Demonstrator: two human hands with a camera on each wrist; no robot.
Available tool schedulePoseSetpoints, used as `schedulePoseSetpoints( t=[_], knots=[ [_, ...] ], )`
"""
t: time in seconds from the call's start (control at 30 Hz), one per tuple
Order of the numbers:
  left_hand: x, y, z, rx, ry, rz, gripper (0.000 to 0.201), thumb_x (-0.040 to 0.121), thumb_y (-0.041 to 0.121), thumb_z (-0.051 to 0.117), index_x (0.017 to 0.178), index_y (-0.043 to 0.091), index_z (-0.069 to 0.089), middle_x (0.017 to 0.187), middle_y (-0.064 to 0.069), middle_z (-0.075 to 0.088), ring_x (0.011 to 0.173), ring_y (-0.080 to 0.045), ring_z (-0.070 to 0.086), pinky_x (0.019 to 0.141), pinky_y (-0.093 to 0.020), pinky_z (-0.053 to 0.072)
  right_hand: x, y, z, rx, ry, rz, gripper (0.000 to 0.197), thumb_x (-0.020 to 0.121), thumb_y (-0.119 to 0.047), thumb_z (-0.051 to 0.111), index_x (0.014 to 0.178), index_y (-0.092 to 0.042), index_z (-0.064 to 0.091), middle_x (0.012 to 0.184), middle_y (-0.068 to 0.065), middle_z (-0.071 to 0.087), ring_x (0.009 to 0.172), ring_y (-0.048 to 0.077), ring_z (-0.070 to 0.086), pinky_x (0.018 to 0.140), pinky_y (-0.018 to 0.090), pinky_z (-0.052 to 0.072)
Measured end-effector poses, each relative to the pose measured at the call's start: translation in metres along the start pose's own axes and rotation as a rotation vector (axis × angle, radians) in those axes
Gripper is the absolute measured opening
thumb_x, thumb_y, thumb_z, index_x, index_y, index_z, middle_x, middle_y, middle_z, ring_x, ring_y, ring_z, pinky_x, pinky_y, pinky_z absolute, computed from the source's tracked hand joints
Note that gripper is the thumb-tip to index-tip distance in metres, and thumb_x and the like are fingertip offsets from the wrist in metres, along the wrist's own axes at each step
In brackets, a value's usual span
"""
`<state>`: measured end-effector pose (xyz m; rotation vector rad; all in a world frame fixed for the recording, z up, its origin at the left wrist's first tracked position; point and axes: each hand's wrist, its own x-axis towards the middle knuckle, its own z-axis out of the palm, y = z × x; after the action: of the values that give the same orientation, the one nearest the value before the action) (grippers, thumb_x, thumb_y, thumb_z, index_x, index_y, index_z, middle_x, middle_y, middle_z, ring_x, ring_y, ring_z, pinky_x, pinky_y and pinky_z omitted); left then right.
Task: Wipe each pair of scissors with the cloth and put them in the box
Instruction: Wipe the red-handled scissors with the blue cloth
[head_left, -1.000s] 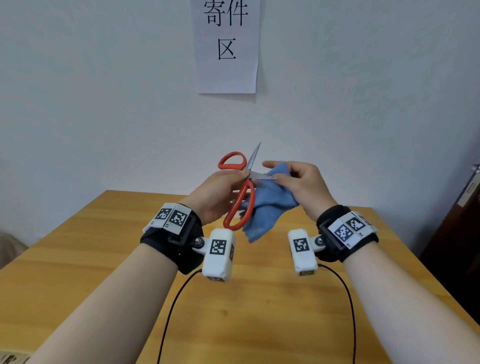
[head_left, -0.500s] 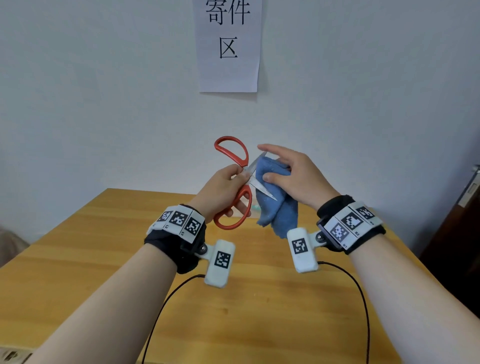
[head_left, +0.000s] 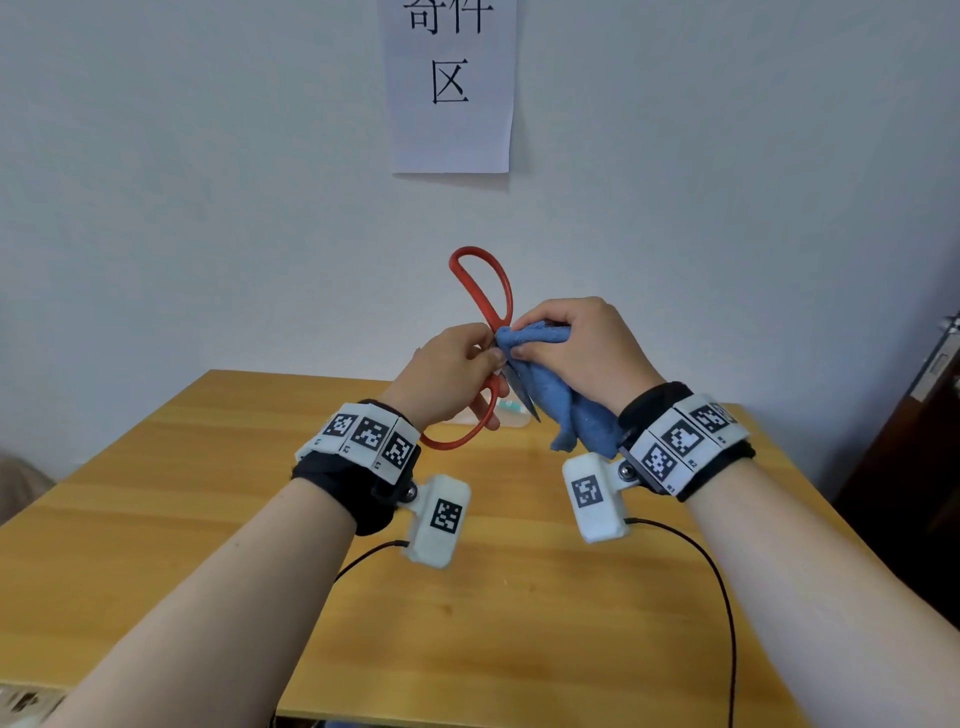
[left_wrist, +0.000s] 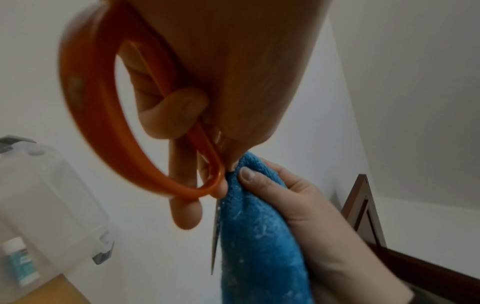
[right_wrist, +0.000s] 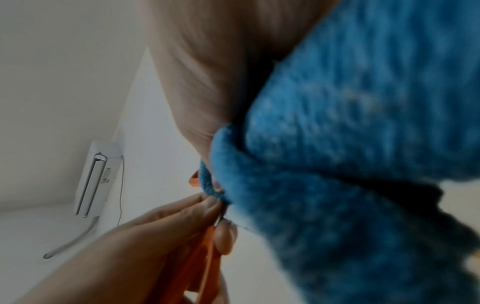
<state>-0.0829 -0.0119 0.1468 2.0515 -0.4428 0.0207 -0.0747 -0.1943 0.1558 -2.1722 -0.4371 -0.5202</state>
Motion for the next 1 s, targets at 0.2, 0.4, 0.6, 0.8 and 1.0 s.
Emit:
schedulePoseSetpoints(
  t=[0.2, 0.4, 0.6, 0.8, 1.0],
  knots=[
    [0.004, -0.004, 0.003, 0.065, 0.016, 0.04, 0.021, 0.109, 0.022, 0.046, 0.096, 0.009, 0.056, 0.085, -0.008, 0.075, 0.057, -0.028, 0.074, 0.038, -0.01, 0.034, 0.004, 0.007, 0.002, -0.119, 0.094, 0.075, 0.008, 0.079, -0.035, 0.081, 0.084, -0.036, 0.075, 0.084, -0.015, 0.073, 0.084, 0.006, 0.07, 0.081, 0.04, 0.06],
    [0.009, -0.005, 0.003, 0.043, 0.03, -0.013, 0.021, 0.109, 0.026, 0.047, 0.095, 0.012, 0.055, 0.084, -0.007, 0.075, 0.057, -0.028, 0.074, 0.035, -0.015, 0.03, 0.003, 0.009, 0.002, -0.109, 0.086, 0.079, 0.012, 0.08, -0.034, 0.08, 0.09, -0.034, 0.073, 0.09, -0.014, 0.073, 0.089, 0.007, 0.068, 0.084, 0.039, 0.059],
    [0.012, -0.045, 0.025, -0.055, -0.04, -0.122, 0.022, 0.109, 0.027, 0.046, 0.099, 0.009, 0.054, 0.076, -0.002, 0.066, 0.064, -0.033, 0.076, 0.038, -0.022, 0.027, -0.015, 0.041, 0.02, 0.008, -0.048, 0.269, 0.041, 0.076, -0.032, 0.087, 0.11, -0.03, 0.064, 0.103, -0.007, 0.068, 0.092, 0.008, 0.066, 0.072, 0.025, 0.05],
    [0.02, -0.126, 0.067, -0.189, -0.161, -0.284, 0.023, 0.109, 0.026, 0.049, 0.102, 0.005, 0.052, 0.079, -0.012, 0.069, 0.062, -0.032, 0.074, 0.036, -0.025, 0.041, -0.031, 0.111, 0.041, -0.019, -0.235, 0.449, 0.03, 0.08, -0.029, 0.085, 0.104, -0.021, 0.07, 0.103, -0.006, 0.071, 0.098, 0.014, 0.068, 0.086, 0.034, 0.056],
    [0.042, -0.186, 0.103, -0.142, -0.16, -0.343, 0.025, 0.107, 0.022, 0.053, 0.089, 0.004, 0.055, 0.071, -0.011, 0.066, 0.061, -0.019, 0.071, 0.046, -0.026, 0.055, -0.023, 0.162, 0.076, -0.127, -0.342, 0.446, 0.025, 0.079, -0.031, 0.085, 0.096, -0.023, 0.068, 0.095, -0.007, 0.069, 0.091, 0.011, 0.065, 0.07, 0.026, 0.047]
  ],
)
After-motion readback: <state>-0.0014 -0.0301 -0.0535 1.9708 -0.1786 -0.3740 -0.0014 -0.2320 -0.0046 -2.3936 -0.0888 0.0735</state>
